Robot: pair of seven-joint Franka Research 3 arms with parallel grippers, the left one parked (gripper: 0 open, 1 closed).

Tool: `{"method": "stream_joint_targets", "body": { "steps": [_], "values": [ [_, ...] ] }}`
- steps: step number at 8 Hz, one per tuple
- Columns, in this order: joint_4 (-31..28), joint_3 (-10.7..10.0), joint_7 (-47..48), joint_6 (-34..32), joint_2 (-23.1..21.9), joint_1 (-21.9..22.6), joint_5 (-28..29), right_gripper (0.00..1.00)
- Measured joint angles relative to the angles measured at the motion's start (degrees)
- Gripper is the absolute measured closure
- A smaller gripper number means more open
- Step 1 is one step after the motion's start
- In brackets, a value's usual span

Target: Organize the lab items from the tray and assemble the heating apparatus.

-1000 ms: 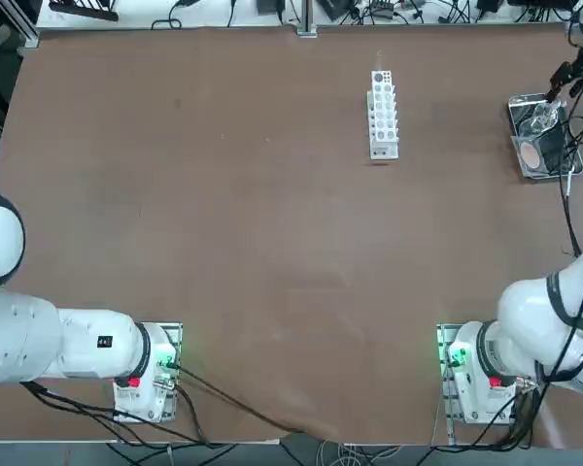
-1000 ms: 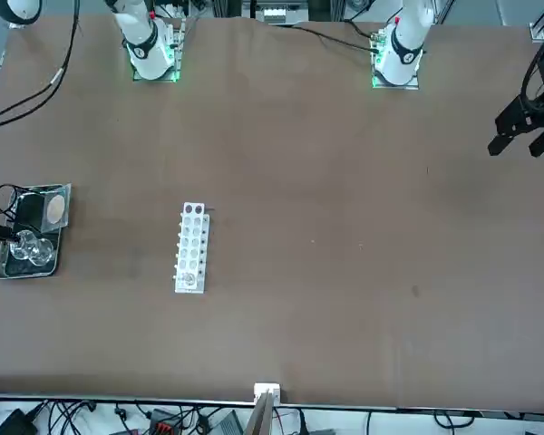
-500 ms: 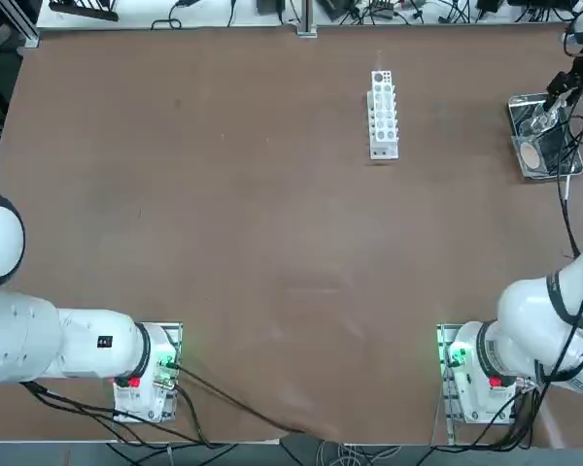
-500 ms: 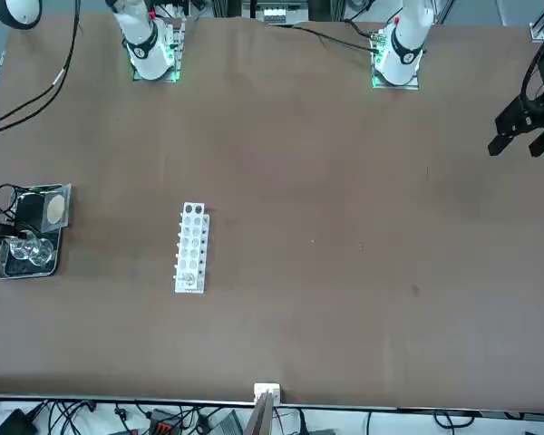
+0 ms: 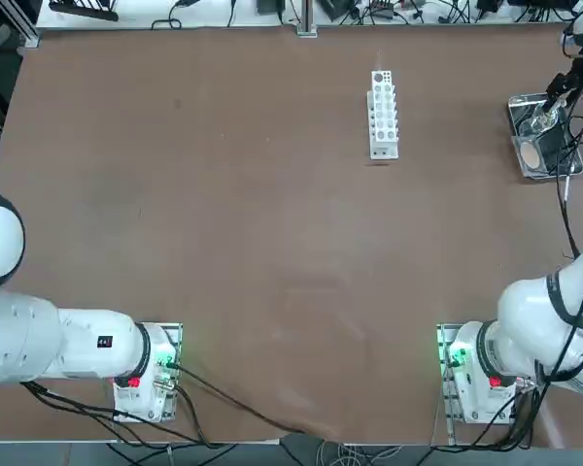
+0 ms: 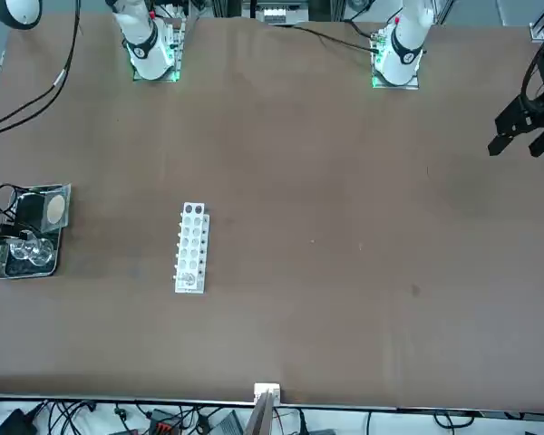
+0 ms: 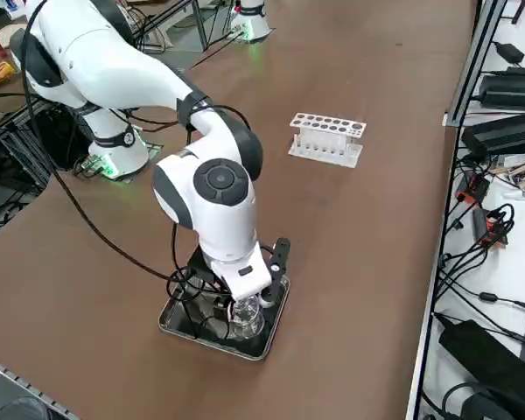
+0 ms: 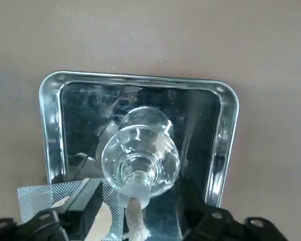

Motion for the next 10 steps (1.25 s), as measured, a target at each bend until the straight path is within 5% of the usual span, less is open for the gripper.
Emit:
{"method": "stream_joint_targets", "body": {
  "steps": [6, 10],
  "values": [
    [-0.32, 0.00, -0.43, 0.13, 0.05, 0.00, -0.04, 0.51],
    [-0.32, 0.00, -0.49, 0.19, 0.05, 0.00, -0.05, 0.61]
  ]
}}
